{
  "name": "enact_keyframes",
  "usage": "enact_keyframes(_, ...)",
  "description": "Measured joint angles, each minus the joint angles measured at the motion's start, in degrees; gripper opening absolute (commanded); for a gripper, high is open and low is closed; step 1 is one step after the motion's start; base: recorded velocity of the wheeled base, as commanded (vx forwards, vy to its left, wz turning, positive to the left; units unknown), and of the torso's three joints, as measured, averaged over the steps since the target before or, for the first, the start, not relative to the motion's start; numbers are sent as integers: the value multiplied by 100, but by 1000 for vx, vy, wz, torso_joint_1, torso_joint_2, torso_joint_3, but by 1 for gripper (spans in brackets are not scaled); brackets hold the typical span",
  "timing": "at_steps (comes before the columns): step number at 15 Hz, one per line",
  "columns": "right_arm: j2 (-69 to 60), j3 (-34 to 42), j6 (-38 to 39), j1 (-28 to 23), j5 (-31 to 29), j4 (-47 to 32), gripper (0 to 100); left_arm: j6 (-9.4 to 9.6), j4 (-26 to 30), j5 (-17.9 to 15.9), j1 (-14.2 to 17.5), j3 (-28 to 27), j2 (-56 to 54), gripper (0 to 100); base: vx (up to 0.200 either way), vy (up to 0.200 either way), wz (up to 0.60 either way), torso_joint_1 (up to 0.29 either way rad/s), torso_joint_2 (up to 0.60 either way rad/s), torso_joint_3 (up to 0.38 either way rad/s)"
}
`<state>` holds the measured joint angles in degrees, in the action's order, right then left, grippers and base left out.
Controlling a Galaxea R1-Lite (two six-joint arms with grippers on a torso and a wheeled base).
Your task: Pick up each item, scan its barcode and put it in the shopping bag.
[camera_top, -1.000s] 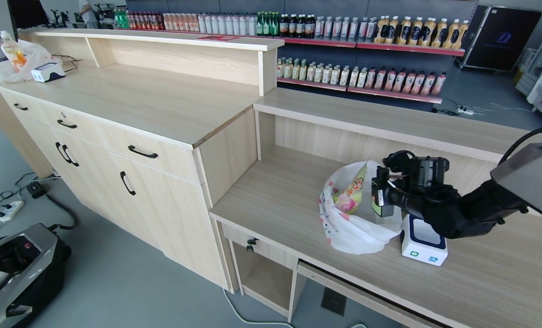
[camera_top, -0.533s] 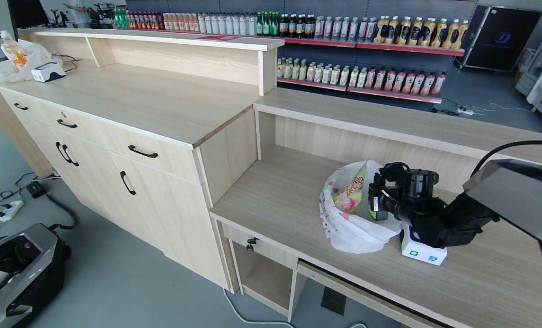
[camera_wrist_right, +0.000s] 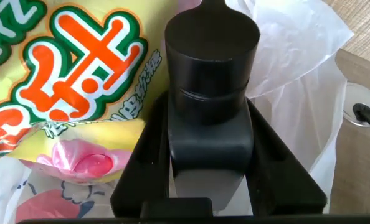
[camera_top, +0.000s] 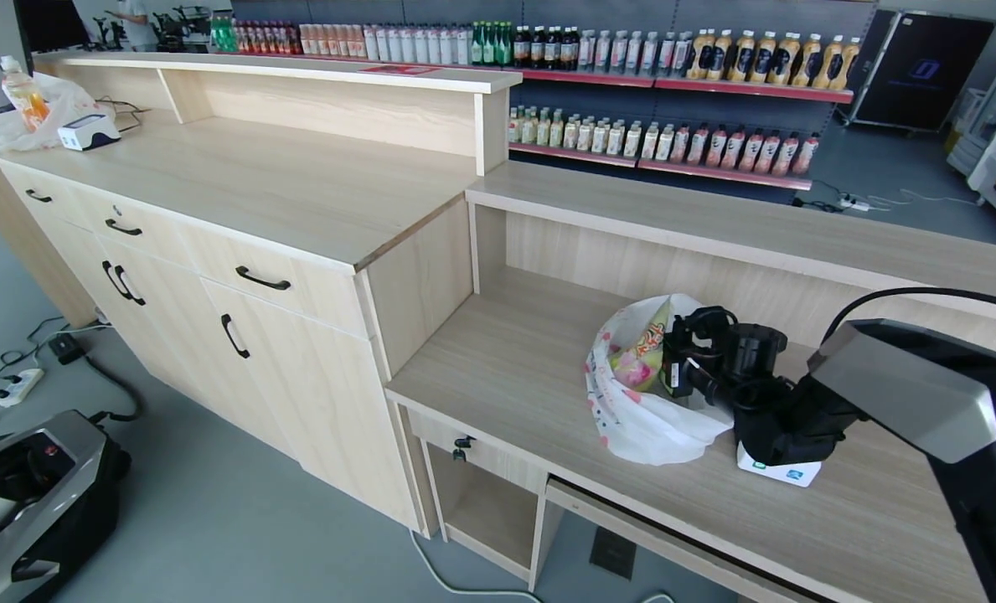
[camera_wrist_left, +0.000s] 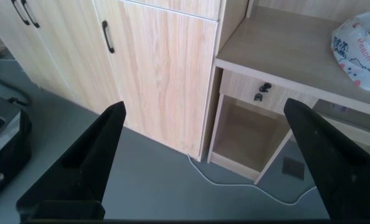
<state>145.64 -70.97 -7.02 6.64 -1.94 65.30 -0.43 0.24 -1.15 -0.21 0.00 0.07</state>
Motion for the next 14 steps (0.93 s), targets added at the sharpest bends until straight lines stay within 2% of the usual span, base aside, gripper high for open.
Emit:
enact_keyframes(7,444,-107,-6,-12,13,367,0,0,2,0,0,0,0,100,0,0,0,0,0,0)
enact_keyframes(8,456,-101,-6,-26,57,361,100,0,2,0,0,0,0,100,0,0,0,0,0,0)
enact_keyframes(14,172,-83,-4,-84,154,137,100,0,0,0,5,0,0,100,0,0,0,0,0,0)
